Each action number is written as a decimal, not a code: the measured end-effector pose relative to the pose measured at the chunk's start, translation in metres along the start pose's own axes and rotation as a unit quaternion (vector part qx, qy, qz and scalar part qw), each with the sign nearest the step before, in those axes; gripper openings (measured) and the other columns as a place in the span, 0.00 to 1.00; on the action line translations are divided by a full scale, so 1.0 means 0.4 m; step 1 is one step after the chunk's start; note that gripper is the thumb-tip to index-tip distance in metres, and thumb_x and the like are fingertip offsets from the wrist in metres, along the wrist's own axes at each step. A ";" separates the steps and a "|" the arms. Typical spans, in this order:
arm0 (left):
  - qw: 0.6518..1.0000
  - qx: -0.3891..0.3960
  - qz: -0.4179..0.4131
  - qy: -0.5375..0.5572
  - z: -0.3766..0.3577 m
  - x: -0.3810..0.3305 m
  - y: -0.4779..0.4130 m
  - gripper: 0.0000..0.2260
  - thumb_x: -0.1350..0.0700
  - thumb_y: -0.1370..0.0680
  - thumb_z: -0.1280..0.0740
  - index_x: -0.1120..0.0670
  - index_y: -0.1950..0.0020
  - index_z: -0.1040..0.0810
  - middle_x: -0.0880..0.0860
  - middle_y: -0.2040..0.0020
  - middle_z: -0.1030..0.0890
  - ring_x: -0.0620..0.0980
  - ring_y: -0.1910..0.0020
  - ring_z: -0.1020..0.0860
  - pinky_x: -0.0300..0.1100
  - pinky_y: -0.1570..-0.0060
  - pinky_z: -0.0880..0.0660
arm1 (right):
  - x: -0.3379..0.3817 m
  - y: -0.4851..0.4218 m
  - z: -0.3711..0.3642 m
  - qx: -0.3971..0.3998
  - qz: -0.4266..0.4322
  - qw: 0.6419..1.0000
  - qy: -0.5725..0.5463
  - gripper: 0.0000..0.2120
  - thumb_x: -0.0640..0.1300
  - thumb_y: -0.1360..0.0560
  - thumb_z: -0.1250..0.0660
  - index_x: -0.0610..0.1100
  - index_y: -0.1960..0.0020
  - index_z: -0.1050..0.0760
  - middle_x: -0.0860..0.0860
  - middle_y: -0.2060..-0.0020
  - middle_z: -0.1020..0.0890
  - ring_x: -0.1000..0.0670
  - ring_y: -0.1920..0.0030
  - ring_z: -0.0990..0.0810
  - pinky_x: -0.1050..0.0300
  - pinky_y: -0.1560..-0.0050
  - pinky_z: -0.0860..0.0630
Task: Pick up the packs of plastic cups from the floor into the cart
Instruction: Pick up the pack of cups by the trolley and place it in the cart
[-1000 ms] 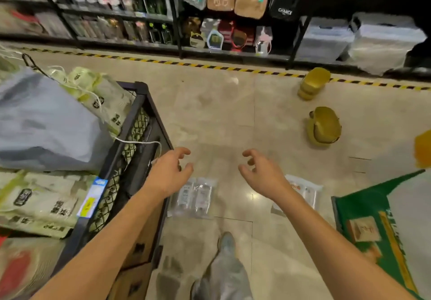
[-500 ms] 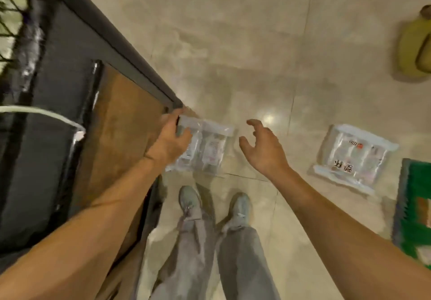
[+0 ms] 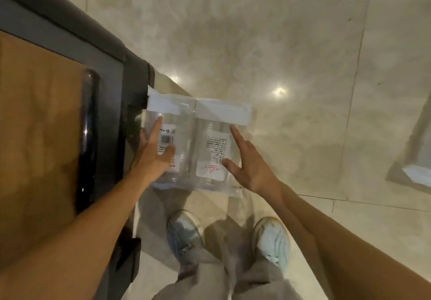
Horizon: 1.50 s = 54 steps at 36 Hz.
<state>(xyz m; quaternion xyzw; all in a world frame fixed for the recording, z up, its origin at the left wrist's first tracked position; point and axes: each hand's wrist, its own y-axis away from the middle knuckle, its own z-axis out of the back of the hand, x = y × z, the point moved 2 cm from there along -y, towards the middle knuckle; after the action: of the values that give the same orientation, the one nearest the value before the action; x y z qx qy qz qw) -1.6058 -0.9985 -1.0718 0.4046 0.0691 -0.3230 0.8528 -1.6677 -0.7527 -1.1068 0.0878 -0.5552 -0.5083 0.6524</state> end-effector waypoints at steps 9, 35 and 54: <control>0.993 0.008 0.004 0.115 0.026 -0.026 0.016 0.31 0.58 0.20 0.36 0.28 0.28 0.42 0.48 0.28 0.41 0.55 0.34 0.29 0.56 0.45 0.21 | 0.048 0.040 0.065 -0.077 -0.010 0.996 -0.042 0.39 0.51 0.18 0.32 0.59 0.16 0.53 0.39 0.34 0.29 0.41 0.32 0.32 0.43 0.29 0.30; 0.928 0.002 -0.352 0.125 1.085 -1.440 1.103 0.23 0.42 0.20 0.39 0.33 0.26 0.39 0.51 0.37 0.37 0.47 0.43 0.31 0.38 0.40 0.35 | 1.014 1.441 1.418 -0.427 0.027 0.904 -0.016 0.31 0.60 0.18 0.38 0.62 0.17 0.44 0.48 0.23 0.31 0.44 0.22 0.35 0.47 0.24 0.37; 0.748 0.328 -0.573 0.064 1.201 -1.849 1.805 0.25 0.35 0.30 0.29 0.27 0.34 0.32 0.45 0.32 0.27 0.50 0.35 0.27 0.55 0.35 0.31 | 1.110 2.398 1.325 -0.647 -0.051 0.732 -0.206 0.28 0.52 0.16 0.36 0.60 0.18 0.40 0.54 0.19 0.38 0.54 0.32 0.32 0.55 0.36 0.32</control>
<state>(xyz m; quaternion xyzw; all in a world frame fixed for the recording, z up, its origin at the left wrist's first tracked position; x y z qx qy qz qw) -1.8148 -0.6504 -0.0066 0.5639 0.2318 -0.7271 0.3157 -1.6152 -0.4035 0.0214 -0.4346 -0.2074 -0.7826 0.3945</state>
